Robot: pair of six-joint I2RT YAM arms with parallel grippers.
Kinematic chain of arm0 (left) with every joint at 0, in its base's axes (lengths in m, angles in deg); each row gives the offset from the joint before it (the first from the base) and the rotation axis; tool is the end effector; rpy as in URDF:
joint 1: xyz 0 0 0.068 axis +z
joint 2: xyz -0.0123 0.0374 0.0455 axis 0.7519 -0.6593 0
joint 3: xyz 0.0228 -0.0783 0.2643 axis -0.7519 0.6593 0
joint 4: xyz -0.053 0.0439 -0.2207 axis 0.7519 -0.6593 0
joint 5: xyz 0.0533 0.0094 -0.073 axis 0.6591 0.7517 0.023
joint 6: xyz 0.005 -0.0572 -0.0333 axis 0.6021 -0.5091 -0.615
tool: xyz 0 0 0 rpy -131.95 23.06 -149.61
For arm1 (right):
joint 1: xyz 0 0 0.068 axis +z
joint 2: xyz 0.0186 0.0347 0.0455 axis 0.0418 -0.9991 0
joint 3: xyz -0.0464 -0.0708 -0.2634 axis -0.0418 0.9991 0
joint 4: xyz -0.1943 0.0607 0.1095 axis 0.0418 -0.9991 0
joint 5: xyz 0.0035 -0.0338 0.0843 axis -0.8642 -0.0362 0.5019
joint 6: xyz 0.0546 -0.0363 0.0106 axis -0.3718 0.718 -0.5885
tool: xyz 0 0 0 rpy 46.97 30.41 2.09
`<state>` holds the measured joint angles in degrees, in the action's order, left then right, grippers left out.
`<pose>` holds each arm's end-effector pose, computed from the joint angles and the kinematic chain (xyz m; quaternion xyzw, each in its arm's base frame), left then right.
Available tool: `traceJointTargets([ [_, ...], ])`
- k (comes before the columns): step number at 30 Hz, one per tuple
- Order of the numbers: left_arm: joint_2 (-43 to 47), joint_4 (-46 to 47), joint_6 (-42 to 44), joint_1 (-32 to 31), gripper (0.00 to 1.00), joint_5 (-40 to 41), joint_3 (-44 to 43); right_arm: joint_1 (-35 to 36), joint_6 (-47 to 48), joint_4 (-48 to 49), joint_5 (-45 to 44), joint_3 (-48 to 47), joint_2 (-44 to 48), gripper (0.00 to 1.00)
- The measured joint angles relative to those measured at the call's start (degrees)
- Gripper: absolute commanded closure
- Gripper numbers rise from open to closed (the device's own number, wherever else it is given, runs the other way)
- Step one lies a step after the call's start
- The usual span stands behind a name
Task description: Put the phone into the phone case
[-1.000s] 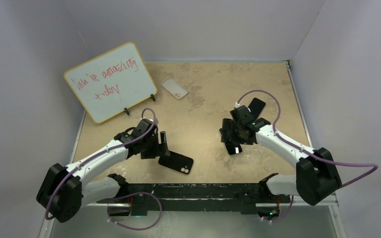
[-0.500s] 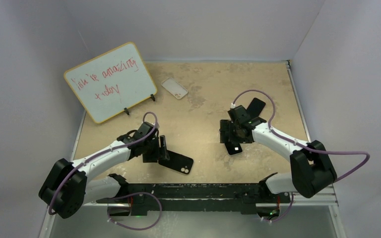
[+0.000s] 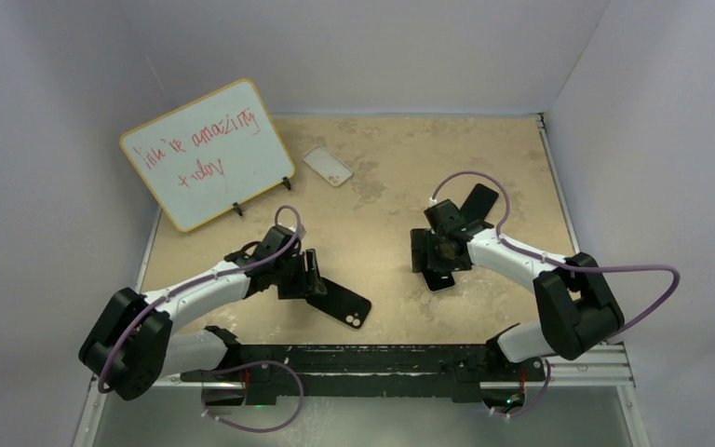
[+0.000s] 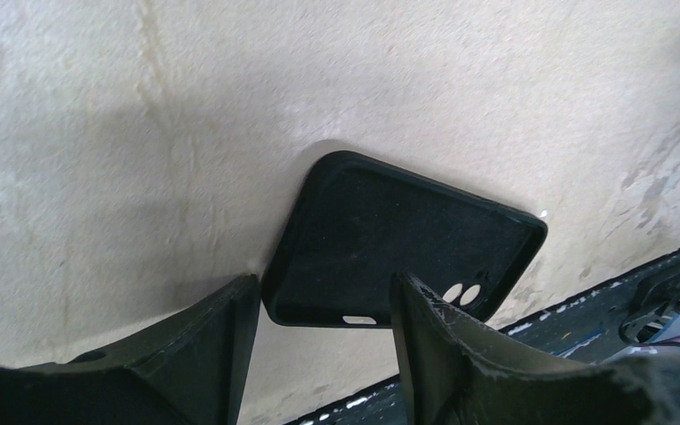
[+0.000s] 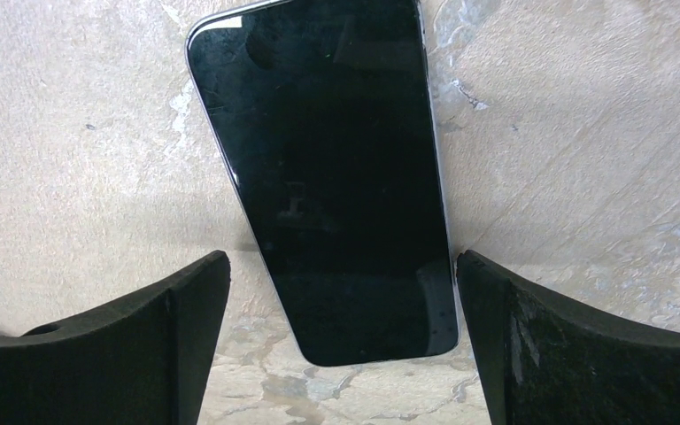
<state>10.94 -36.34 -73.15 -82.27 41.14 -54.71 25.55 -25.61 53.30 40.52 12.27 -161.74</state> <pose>0.1539 -0.1138 0.1638 -0.0714 0.9578 -0.2373 0.1456 0.2218 0.1107 0.1799 -0.0085 0.9662 0.0626 0.2497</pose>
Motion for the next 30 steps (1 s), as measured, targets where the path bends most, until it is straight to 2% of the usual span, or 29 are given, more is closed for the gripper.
traceJointTargets([
  [10, -10.49, 10.95, -0.33, 0.0, 0.41, -4.31, -4.96, 0.0, 0.85, 1.03, 0.11, 0.2, 0.0, 0.18],
  [15, -11.13, 10.38, 1.01, 0.0, 0.38, -4.72, -8.0, 0.0, 0.83, 1.55, 0.09, 0.2, -0.35, 0.24],
  [21, -8.85, 3.96, 2.62, -0.02, 0.41, -3.82, -8.72, 0.0, 0.85, 1.62, 0.04, 0.11, -0.63, 0.28],
  [23, -8.5, 3.23, 2.56, -0.02, 0.43, -4.2, -8.0, 0.04, 0.83, 1.51, -0.04, -0.07, -0.85, 0.25],
  [27, -7.82, 2.95, 1.86, -0.28, 0.43, -5.2, -5.73, 0.61, 0.76, 1.31, -0.48, -0.68, -1.6, 0.14],
  [30, -7.85, 2.73, 1.46, -0.48, 0.43, -5.2, -5.4, 1.53, 0.81, 1.14, -1.86, -1.62, -2.8, 0.12],
])
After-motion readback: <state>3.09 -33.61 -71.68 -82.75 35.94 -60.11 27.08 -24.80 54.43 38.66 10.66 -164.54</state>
